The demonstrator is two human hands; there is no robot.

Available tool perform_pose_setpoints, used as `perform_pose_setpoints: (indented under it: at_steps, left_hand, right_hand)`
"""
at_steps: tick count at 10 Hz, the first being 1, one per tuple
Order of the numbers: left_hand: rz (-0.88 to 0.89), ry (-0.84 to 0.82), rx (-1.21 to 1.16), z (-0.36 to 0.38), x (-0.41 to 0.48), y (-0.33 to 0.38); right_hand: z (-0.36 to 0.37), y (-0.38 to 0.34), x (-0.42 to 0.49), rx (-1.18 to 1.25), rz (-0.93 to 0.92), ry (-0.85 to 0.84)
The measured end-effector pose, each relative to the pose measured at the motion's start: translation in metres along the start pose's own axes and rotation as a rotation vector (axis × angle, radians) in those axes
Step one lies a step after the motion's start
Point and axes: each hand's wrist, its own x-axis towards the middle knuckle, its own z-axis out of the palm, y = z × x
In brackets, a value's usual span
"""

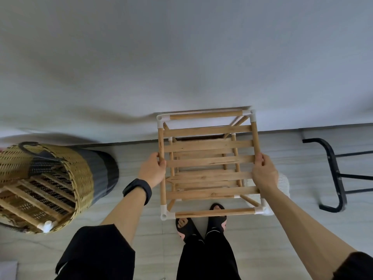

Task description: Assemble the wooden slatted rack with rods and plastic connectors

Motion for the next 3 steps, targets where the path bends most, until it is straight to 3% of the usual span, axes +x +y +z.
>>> perform_pose_setpoints:
  at_steps: [3]
  left_hand:
    - [0.012, -0.124, 0.149, -0.007, -0.044, 0.015]
  right_hand:
    - [-0.032, -0.012, -0.052, -0.449, -0.277, -0.216]
